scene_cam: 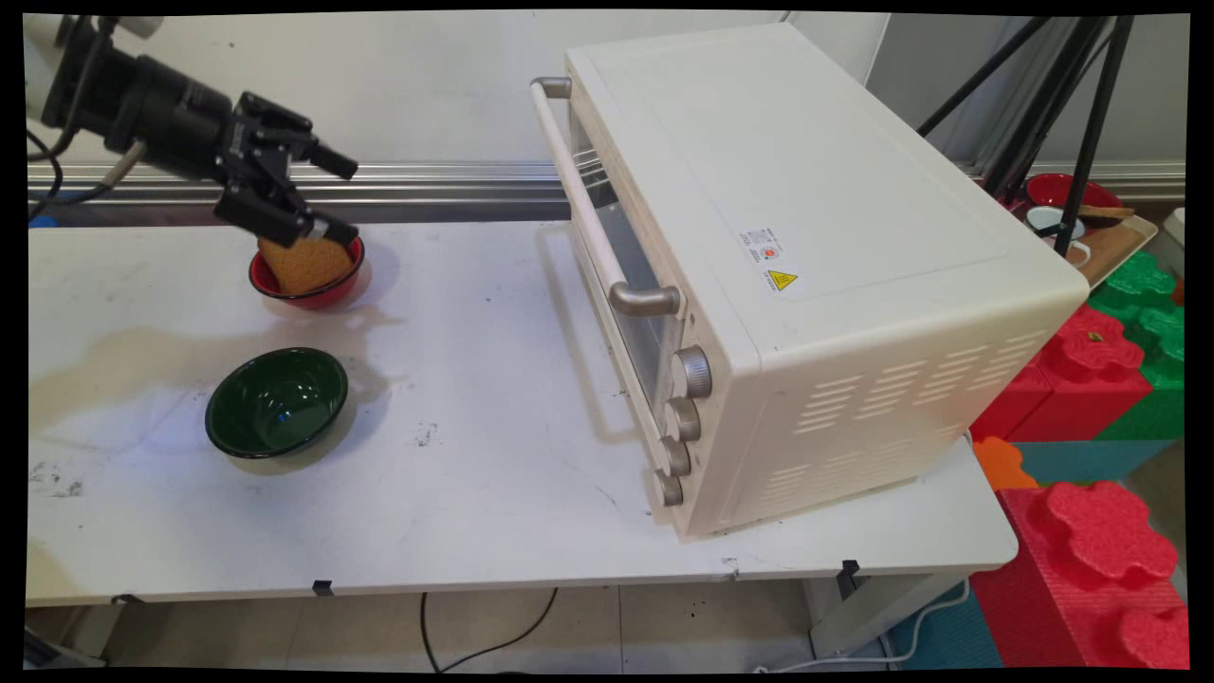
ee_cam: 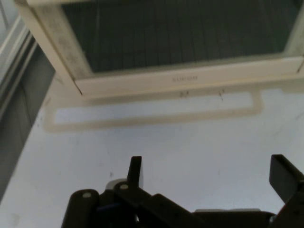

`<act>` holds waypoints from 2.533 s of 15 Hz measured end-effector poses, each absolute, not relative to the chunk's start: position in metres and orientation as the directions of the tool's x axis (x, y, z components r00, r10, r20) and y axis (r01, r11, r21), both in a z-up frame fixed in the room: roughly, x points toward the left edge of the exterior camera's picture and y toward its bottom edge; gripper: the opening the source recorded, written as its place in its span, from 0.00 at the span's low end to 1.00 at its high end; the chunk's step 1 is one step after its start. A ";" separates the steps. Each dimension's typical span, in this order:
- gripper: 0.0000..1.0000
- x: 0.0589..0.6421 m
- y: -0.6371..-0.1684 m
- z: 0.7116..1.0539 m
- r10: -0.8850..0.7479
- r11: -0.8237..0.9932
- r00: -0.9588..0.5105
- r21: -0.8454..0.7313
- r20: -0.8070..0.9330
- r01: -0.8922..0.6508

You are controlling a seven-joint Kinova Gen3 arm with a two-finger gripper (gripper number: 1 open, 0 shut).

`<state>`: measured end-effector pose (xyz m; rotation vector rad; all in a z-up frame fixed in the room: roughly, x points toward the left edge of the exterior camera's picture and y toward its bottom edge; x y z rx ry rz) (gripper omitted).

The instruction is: Open the oven

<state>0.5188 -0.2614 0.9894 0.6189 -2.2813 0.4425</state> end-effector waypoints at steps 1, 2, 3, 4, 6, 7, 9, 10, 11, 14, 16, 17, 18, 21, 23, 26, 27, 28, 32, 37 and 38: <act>1.00 0.516 -0.264 0.994 -0.292 0.825 -0.619 -0.135 0.729 -0.548; 1.00 0.513 -0.267 0.998 -0.282 0.826 -0.613 -0.139 0.738 -0.547; 1.00 0.511 -0.269 1.001 -0.276 0.825 -0.609 -0.141 0.744 -0.547; 1.00 0.507 -0.273 1.005 -0.268 0.825 -0.601 -0.143 0.753 -0.547; 1.00 0.500 -0.279 1.012 -0.254 0.825 -0.587 -0.145 0.768 -0.546; 1.00 0.496 -0.282 1.015 -0.247 0.826 -0.580 -0.145 0.776 -0.545; 1.00 0.485 -0.290 1.022 -0.230 0.830 -0.567 -0.145 0.791 -0.539; 1.00 0.480 -0.294 1.024 -0.224 0.831 -0.563 -0.146 0.795 -0.537; 1.00 0.477 -0.296 1.025 -0.221 0.832 -0.561 -0.146 0.798 -0.535; 1.00 0.457 -0.308 1.027 -0.216 0.838 -0.548 -0.135 0.808 -0.529; 1.00 0.445 -0.314 1.027 -0.217 0.840 -0.540 -0.126 0.813 -0.527; 1.00 0.438 -0.318 1.027 -0.218 0.841 -0.536 -0.122 0.816 -0.527; 1.00 0.431 -0.321 1.027 -0.219 0.842 -0.531 -0.117 0.819 -0.527; 1.00 0.412 -0.330 1.027 -0.221 0.844 -0.521 -0.106 0.824 -0.525; 1.00 0.402 -0.335 1.026 -0.222 0.845 -0.517 -0.101 0.826 -0.525; 1.00 0.387 -0.342 1.025 -0.226 0.848 -0.517 -0.095 0.826 -0.522; 1.00 0.384 -0.344 1.024 -0.228 0.848 -0.518 -0.093 0.824 -0.521; 1.00 0.380 -0.345 1.023 -0.232 0.849 -0.520 -0.090 0.822 -0.521; 0.00 0.370 -0.349 1.020 -0.243 0.850 -0.526 -0.083 0.815 -0.520; 0.00 0.357 -0.355 1.016 -0.256 0.850 -0.532 -0.073 0.807 -0.521; 0.00 0.355 -0.357 1.015 -0.259 0.850 -0.533 -0.072 0.805 -0.521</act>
